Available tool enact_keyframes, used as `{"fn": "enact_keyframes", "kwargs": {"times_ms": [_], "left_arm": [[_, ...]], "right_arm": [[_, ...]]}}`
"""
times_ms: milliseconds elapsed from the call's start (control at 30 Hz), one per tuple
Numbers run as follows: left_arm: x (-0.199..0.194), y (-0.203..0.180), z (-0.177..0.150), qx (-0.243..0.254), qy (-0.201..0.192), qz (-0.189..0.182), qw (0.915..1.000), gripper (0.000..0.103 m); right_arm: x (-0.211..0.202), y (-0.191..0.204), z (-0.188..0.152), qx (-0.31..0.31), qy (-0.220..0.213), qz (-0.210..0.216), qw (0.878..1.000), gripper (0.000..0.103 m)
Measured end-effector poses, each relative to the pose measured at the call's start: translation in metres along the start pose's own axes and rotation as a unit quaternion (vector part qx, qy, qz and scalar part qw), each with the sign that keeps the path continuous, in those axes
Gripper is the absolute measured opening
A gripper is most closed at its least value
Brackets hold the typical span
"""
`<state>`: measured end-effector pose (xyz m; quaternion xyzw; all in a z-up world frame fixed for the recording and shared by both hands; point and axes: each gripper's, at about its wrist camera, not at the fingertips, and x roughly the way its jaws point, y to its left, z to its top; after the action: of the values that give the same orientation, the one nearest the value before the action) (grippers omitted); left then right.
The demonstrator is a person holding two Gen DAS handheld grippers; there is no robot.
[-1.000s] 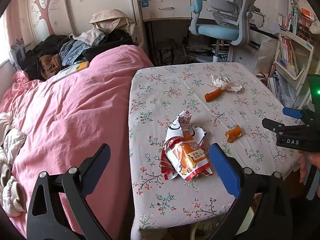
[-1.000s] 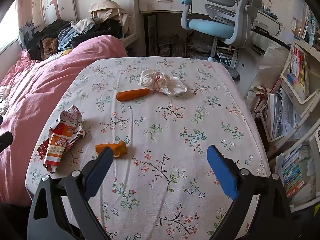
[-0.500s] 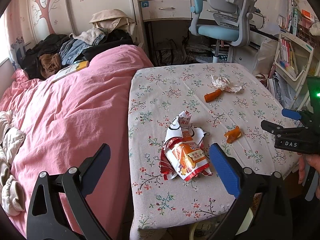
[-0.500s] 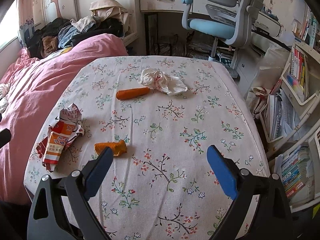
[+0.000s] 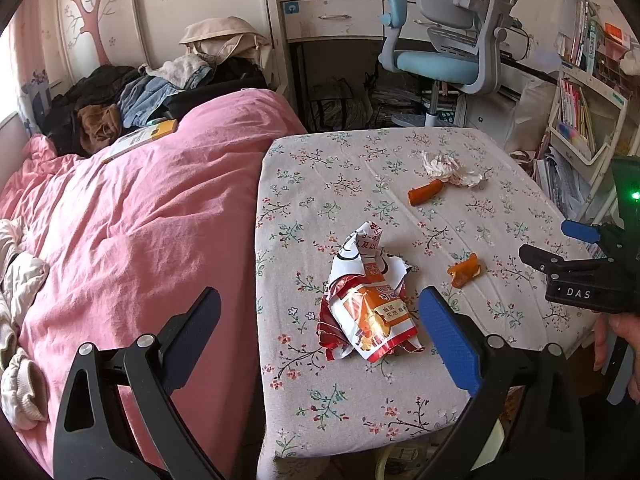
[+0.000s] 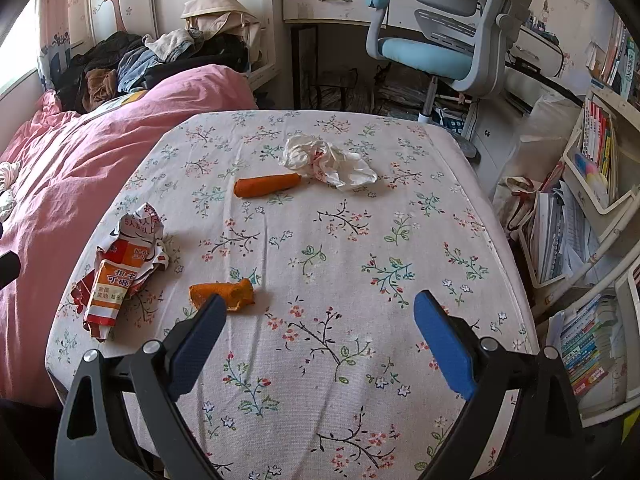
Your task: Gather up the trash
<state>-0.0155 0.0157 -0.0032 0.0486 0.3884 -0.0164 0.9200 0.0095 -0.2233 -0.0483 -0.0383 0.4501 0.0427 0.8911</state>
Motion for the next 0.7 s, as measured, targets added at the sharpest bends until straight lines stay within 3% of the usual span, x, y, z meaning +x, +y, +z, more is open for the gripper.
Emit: {"fn": "enact_keyframes", "kwargs": {"times_ms": [700], "left_arm": [[0.0007,0.0020,0.0002,-0.001,0.001,-0.001,1.0000,0.096]], "right_arm": [[-0.0002,0.0014,-0.0001,0.000,0.000,-0.001,1.000,0.091]]}}
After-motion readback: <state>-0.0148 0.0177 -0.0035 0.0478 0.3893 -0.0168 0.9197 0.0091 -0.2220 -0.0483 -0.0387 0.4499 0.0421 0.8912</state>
